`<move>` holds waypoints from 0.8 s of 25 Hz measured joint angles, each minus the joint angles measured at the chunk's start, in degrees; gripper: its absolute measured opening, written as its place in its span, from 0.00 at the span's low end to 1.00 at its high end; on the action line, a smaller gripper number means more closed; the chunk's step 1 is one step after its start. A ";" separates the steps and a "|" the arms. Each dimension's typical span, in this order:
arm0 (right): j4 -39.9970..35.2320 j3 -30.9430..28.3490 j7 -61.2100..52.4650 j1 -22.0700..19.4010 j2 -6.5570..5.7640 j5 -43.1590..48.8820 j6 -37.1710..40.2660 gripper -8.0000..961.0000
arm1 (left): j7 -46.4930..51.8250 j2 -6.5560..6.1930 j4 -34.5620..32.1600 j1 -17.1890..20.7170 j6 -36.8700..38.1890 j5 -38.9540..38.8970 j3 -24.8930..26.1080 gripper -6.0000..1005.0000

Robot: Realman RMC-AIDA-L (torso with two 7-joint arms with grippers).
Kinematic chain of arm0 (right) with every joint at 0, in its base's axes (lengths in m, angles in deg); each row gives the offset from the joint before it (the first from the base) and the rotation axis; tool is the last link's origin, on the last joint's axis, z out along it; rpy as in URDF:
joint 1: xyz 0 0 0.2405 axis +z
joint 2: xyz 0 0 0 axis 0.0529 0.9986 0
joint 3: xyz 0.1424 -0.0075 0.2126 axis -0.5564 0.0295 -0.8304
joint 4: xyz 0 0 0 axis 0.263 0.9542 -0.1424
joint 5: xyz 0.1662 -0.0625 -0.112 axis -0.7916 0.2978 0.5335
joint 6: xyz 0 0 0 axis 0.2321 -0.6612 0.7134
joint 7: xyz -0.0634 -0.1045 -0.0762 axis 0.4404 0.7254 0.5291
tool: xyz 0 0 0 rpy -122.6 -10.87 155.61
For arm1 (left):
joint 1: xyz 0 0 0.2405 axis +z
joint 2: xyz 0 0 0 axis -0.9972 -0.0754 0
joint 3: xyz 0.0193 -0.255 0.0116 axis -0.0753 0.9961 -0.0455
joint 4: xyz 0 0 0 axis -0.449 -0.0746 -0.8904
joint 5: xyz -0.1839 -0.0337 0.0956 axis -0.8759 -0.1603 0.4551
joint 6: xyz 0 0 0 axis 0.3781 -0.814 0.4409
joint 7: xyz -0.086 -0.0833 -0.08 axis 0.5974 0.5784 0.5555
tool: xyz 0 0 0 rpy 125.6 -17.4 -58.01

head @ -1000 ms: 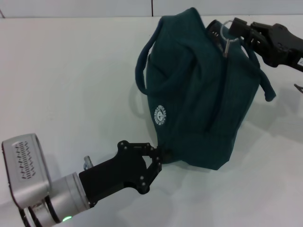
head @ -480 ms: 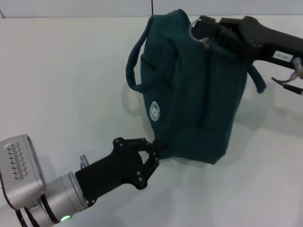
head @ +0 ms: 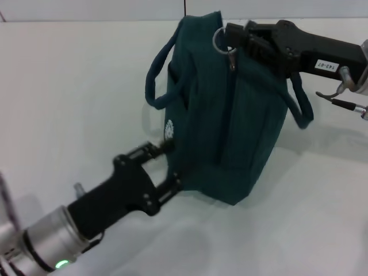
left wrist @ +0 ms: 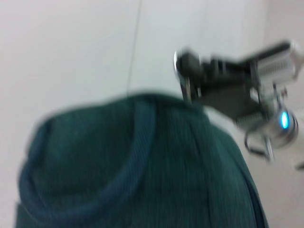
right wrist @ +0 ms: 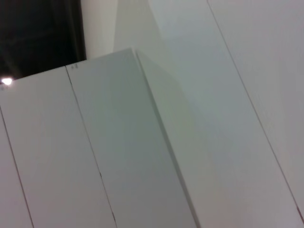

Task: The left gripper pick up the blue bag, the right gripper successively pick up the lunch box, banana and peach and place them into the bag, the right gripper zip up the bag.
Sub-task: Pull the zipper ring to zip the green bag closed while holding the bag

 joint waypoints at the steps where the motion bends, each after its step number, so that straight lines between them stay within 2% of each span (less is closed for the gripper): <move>1: 0.00 0.14 -0.05 0.01 -0.02 0.01 -0.27 0.07 | 0.13 -0.02 -0.42 0.39 1.48 -0.83 0.01 0.35; 5: 0.00 0.29 -0.09 0.01 -0.16 0.03 -1.41 0.07 | 4.79 -0.08 -3.97 0.44 5.99 -3.36 -0.01 0.50; 7: -0.10 0.30 -0.09 0.04 -0.19 0.05 -1.84 0.07 | 9.01 -0.18 -6.54 -0.38 6.05 -3.82 -0.03 0.68; 14: -0.20 0.33 -0.21 1.24 -0.12 0.06 -3.13 0.07 | 25.94 -0.33 -21.34 -0.87 5.33 -3.68 -0.35 0.68; 17: -0.16 0.33 -0.22 1.59 -0.07 -0.02 -3.89 0.07 | 34.47 -0.52 -30.22 -0.88 3.41 -1.42 -0.62 0.68; 18: -0.17 0.33 -0.22 1.63 -0.05 -0.04 -4.09 0.07 | 34.47 -0.52 -30.22 -0.88 3.41 -1.42 -0.62 0.68; 19: -0.27 0.33 -0.23 1.75 -0.03 -0.07 -4.54 0.07 | 39.73 -0.42 -35.86 -0.90 1.33 1.09 -0.71 0.68; 20: -0.28 0.33 -0.24 2.01 -0.02 -0.10 -4.89 0.07 | 41.02 -0.38 -37.38 -0.93 0.72 1.90 -0.74 0.68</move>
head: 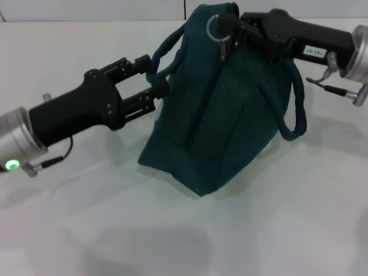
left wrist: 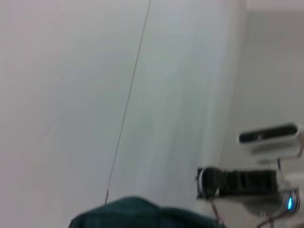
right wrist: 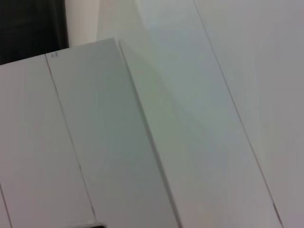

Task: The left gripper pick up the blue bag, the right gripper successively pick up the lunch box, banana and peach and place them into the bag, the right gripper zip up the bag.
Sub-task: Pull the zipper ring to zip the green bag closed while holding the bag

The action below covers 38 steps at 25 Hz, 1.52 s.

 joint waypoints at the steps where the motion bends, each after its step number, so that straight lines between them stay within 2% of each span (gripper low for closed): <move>1: 0.10 0.00 0.00 0.42 0.00 -0.10 -0.40 0.07 | 0.76 0.01 -1.04 -0.03 -0.38 0.49 -0.03 0.68; 3: 0.30 0.00 -0.01 1.47 0.05 -0.16 -1.56 0.07 | 2.09 0.03 -2.71 -0.10 -1.05 1.38 -0.11 0.68; 4: 0.31 0.00 -0.01 1.64 0.07 -0.16 -1.75 0.07 | 7.24 -0.05 -7.91 -0.44 -2.84 3.78 -1.21 0.68; 8: 0.31 0.00 -0.22 2.43 0.10 -0.30 -2.80 0.08 | 14.77 -0.22 -14.73 -1.29 -4.70 6.68 -2.74 0.68; 12: 0.31 -0.01 -0.27 2.54 0.18 -0.10 -3.27 0.08 | 17.41 0.02 -19.47 -1.50 -5.63 7.28 -2.94 0.68; 20: 0.30 -0.01 -0.27 2.88 0.26 0.01 -3.47 0.08 | 17.92 0.03 -20.17 -3.21 -10.14 9.72 -4.45 0.67; 25: 0.32 0.00 -0.27 2.80 0.26 -0.13 -3.50 0.08 | 17.91 -0.08 -20.60 -4.06 -13.84 10.19 -8.22 0.61; 34: 0.96 0.05 -0.86 2.81 0.34 0.02 -3.49 0.08 | 13.73 -0.16 -21.67 -4.05 -13.44 9.96 -11.56 0.50; 38: 1.12 0.08 -0.88 2.80 0.35 0.04 -3.43 0.08 | 12.95 -0.18 -21.68 -3.93 -13.39 9.52 -11.59 0.32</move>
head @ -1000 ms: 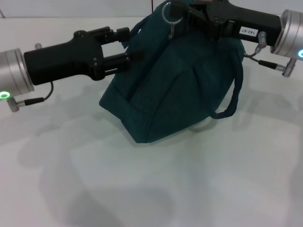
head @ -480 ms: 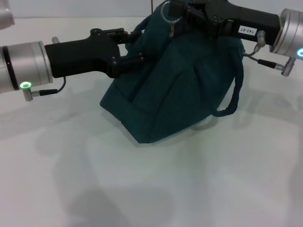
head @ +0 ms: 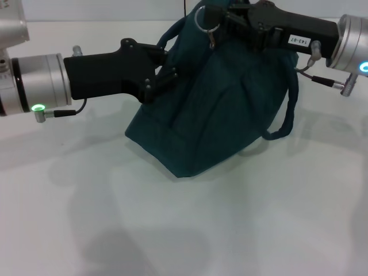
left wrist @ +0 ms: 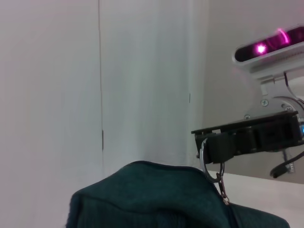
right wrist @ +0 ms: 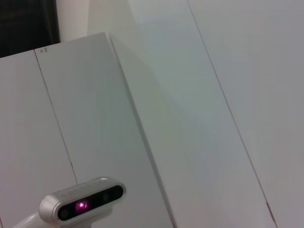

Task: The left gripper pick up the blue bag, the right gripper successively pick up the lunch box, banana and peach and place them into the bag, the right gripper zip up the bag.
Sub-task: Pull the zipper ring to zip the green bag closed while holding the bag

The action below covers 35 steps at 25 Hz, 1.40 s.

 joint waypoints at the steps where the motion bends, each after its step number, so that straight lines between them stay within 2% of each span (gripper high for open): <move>1: 0.02 0.00 0.00 -0.03 0.00 0.00 0.03 0.08 | -0.22 0.00 -0.01 0.05 0.05 -0.18 -0.01 0.27; 7: 0.13 0.01 0.00 -0.22 0.00 -0.19 0.03 0.09 | -0.35 -0.10 0.12 0.09 0.92 -0.31 -0.05 0.18; 25: -1.22 -0.59 0.00 -3.16 -0.40 -2.71 0.88 0.09 | 0.08 -1.66 2.87 0.57 6.21 0.03 0.16 0.06; 35: -1.39 -0.62 0.00 -3.76 -0.44 -3.55 0.12 0.09 | 0.21 -2.07 3.22 0.16 11.10 1.24 0.25 0.06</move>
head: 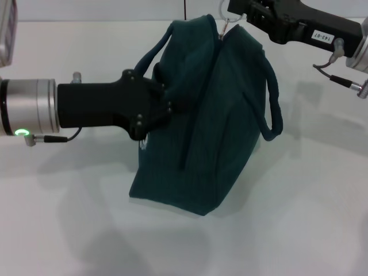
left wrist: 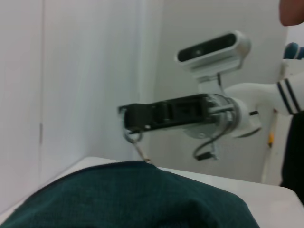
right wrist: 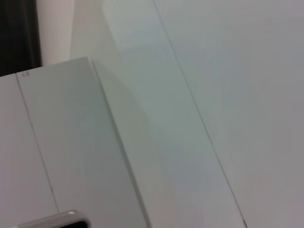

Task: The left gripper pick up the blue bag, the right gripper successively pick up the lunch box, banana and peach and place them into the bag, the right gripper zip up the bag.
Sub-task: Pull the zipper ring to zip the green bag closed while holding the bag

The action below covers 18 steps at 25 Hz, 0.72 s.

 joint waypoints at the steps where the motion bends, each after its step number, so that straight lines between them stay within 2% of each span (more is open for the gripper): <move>1: -0.01 0.00 0.00 -0.01 0.00 -0.01 -0.29 0.09 | 0.04 -0.06 0.23 -0.10 0.36 0.19 0.00 0.06; 9: 0.11 0.49 0.00 0.17 0.08 0.10 -2.96 0.09 | -2.37 -0.28 3.26 -0.54 3.49 0.30 0.03 0.06; 18: 0.49 2.80 0.00 0.35 0.38 0.32 -6.72 0.10 | -6.10 0.15 5.66 -0.32 6.58 -0.40 0.24 0.06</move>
